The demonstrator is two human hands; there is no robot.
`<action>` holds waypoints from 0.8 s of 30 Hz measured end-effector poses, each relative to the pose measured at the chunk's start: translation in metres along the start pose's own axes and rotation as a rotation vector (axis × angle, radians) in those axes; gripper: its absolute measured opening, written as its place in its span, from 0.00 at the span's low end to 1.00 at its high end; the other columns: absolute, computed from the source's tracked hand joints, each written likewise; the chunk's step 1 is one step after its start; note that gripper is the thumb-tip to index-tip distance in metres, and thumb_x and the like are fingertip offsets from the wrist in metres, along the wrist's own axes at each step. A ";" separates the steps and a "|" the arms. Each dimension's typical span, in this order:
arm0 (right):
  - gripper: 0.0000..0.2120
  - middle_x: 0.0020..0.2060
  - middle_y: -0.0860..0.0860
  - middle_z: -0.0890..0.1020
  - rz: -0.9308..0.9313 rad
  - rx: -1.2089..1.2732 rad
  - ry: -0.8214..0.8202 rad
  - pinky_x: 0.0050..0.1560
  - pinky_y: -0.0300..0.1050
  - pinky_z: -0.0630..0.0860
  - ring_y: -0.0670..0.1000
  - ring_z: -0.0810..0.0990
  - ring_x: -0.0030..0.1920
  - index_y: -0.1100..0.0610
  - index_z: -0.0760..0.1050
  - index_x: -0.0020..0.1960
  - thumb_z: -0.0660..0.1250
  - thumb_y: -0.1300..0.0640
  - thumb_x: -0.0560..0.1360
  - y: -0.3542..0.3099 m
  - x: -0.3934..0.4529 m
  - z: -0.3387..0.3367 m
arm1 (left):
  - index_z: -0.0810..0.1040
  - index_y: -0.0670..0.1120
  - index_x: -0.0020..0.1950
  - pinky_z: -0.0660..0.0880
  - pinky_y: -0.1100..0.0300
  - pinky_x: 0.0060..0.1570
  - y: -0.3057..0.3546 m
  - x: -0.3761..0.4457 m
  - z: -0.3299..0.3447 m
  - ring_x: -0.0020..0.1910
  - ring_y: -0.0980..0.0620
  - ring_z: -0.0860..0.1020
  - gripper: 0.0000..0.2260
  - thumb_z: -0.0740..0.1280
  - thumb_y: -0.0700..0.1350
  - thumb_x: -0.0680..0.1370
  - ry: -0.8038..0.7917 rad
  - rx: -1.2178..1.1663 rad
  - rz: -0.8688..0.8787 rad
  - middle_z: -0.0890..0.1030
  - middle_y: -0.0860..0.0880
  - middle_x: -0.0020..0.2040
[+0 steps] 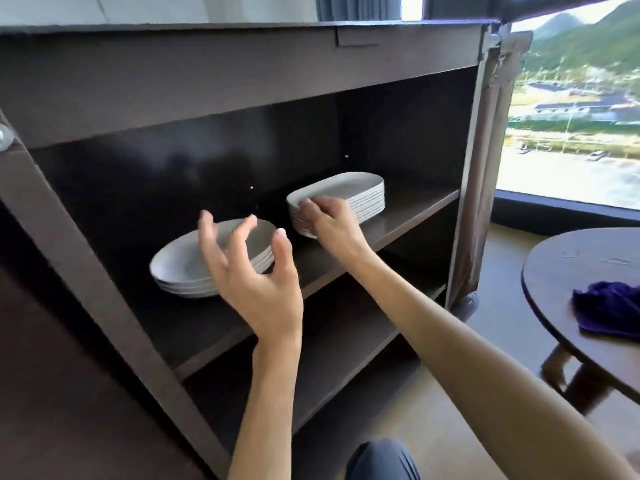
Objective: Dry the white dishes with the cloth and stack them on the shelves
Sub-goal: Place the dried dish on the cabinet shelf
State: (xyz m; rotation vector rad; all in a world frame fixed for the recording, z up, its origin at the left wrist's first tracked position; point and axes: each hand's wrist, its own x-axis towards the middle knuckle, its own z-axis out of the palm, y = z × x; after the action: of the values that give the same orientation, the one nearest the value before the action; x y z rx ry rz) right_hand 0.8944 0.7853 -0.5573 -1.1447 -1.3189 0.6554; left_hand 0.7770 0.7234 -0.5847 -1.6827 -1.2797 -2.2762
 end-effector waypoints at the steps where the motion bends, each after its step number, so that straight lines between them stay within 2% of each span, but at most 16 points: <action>1: 0.14 0.38 0.54 0.86 -0.019 0.039 0.037 0.47 0.51 0.82 0.53 0.85 0.41 0.62 0.82 0.48 0.63 0.54 0.83 -0.002 -0.003 -0.018 | 0.84 0.39 0.56 0.68 0.56 0.71 0.007 -0.012 0.015 0.75 0.45 0.69 0.08 0.72 0.42 0.80 -0.018 -0.087 0.036 0.68 0.38 0.76; 3: 0.11 0.36 0.55 0.86 -0.045 0.101 0.144 0.40 0.47 0.83 0.55 0.86 0.37 0.62 0.82 0.48 0.64 0.57 0.82 -0.004 -0.010 -0.061 | 0.85 0.39 0.52 0.70 0.57 0.69 0.028 -0.039 0.046 0.72 0.45 0.73 0.05 0.72 0.39 0.80 -0.106 -0.216 0.061 0.72 0.40 0.74; 5: 0.11 0.34 0.56 0.86 -0.066 0.111 0.275 0.34 0.42 0.79 0.54 0.85 0.33 0.61 0.82 0.46 0.64 0.58 0.81 -0.003 -0.018 -0.104 | 0.86 0.38 0.52 0.72 0.56 0.68 0.054 -0.064 0.073 0.69 0.45 0.75 0.05 0.72 0.38 0.79 -0.217 -0.308 0.051 0.76 0.42 0.71; 7: 0.11 0.34 0.55 0.86 -0.085 0.054 0.444 0.33 0.41 0.78 0.54 0.84 0.32 0.58 0.82 0.46 0.63 0.58 0.81 0.000 -0.030 -0.150 | 0.86 0.37 0.53 0.74 0.55 0.67 0.082 -0.089 0.098 0.68 0.47 0.77 0.06 0.72 0.38 0.79 -0.342 -0.398 -0.003 0.78 0.43 0.69; 10: 0.11 0.32 0.49 0.85 -0.098 -0.070 0.667 0.37 0.42 0.83 0.51 0.85 0.33 0.57 0.83 0.44 0.65 0.57 0.81 0.007 -0.051 -0.217 | 0.86 0.38 0.55 0.73 0.63 0.66 0.119 -0.121 0.133 0.65 0.50 0.79 0.07 0.72 0.39 0.80 -0.520 -0.476 -0.078 0.81 0.46 0.66; 12: 0.11 0.32 0.51 0.85 -0.058 -0.102 0.748 0.41 0.45 0.84 0.51 0.86 0.35 0.60 0.83 0.44 0.66 0.57 0.81 0.014 -0.068 -0.260 | 0.86 0.39 0.56 0.73 0.67 0.64 0.143 -0.142 0.157 0.64 0.50 0.80 0.10 0.70 0.43 0.81 -0.640 -0.523 -0.103 0.83 0.46 0.64; 15: 0.15 0.34 0.51 0.86 0.075 -0.180 0.857 0.46 0.46 0.81 0.51 0.86 0.39 0.59 0.83 0.45 0.63 0.53 0.83 0.031 -0.096 -0.323 | 0.85 0.41 0.57 0.78 0.54 0.63 0.169 -0.176 0.191 0.60 0.51 0.82 0.14 0.65 0.49 0.83 -0.789 -0.562 -0.128 0.85 0.46 0.59; 17: 0.18 0.39 0.53 0.86 0.235 -0.257 0.936 0.53 0.51 0.78 0.53 0.85 0.46 0.58 0.83 0.49 0.58 0.50 0.85 0.051 -0.117 -0.361 | 0.85 0.42 0.58 0.80 0.51 0.58 0.184 -0.200 0.216 0.55 0.51 0.83 0.15 0.63 0.49 0.84 -0.898 -0.562 -0.144 0.86 0.48 0.54; 19: 0.21 0.45 0.55 0.85 0.394 -0.378 0.915 0.55 0.53 0.75 0.57 0.81 0.51 0.59 0.82 0.51 0.56 0.47 0.84 0.077 -0.137 -0.390 | 0.85 0.43 0.55 0.79 0.53 0.51 0.194 -0.221 0.240 0.48 0.53 0.82 0.14 0.62 0.49 0.85 -0.998 -0.530 -0.164 0.85 0.51 0.48; 21: 0.19 0.54 0.57 0.83 0.545 -0.547 0.789 0.61 0.53 0.73 0.60 0.78 0.60 0.56 0.80 0.57 0.62 0.43 0.80 0.106 -0.155 -0.415 | 0.84 0.45 0.53 0.77 0.54 0.48 0.205 -0.241 0.264 0.46 0.50 0.81 0.12 0.62 0.48 0.85 -1.088 -0.484 -0.167 0.84 0.51 0.44; 24: 0.36 0.72 0.55 0.72 0.783 -0.918 0.495 0.76 0.57 0.60 0.57 0.65 0.75 0.49 0.67 0.75 0.69 0.37 0.72 0.147 -0.189 -0.438 | 0.83 0.45 0.59 0.78 0.57 0.52 0.224 -0.266 0.295 0.50 0.51 0.82 0.09 0.66 0.44 0.82 -1.207 -0.410 -0.162 0.86 0.48 0.51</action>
State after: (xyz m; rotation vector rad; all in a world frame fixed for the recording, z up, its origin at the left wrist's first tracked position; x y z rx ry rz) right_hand 1.3085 0.5511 -0.7084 -2.4485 -0.6804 0.2272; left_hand 1.2222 0.6476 -0.6467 -3.4562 -1.0157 -1.5288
